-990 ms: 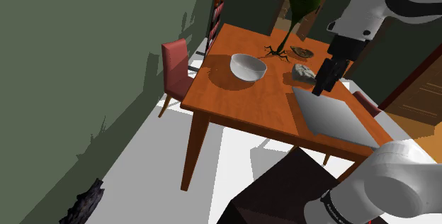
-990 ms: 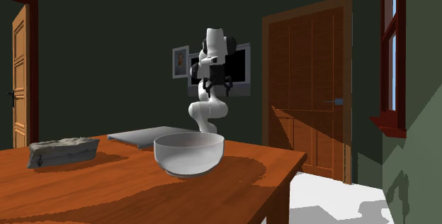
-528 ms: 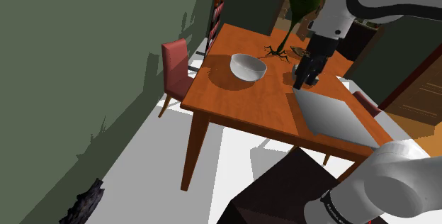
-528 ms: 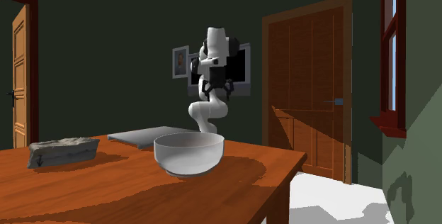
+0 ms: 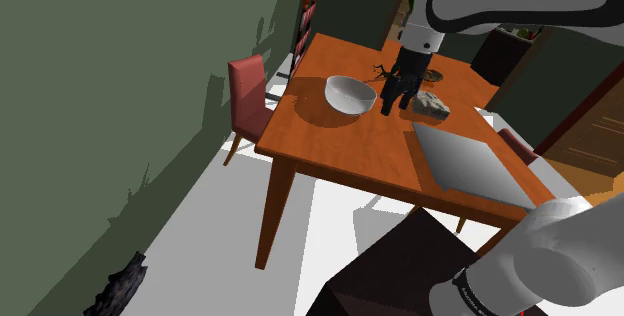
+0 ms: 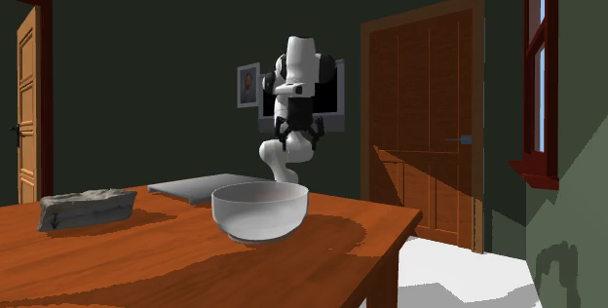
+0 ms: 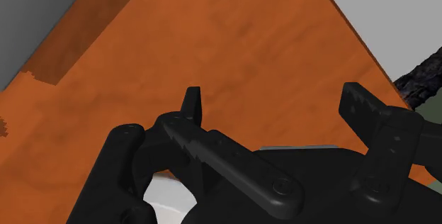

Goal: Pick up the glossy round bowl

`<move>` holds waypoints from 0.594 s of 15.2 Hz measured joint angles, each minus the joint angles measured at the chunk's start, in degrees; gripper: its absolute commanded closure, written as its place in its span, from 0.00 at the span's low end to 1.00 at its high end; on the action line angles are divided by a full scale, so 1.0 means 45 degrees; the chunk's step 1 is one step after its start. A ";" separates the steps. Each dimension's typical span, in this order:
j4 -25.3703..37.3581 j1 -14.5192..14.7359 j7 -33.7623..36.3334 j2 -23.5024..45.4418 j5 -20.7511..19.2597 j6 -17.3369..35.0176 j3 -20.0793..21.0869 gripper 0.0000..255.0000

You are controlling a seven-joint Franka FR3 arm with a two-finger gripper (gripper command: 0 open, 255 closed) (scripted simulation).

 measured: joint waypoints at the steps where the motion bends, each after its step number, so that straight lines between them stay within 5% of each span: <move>1: 0.0380 -0.0004 -0.0036 0.0443 -0.0072 0.0090 0.0003 0.00; 9: 0.3476 -0.0038 -0.0303 0.4274 -0.0642 0.1082 0.0005 0.00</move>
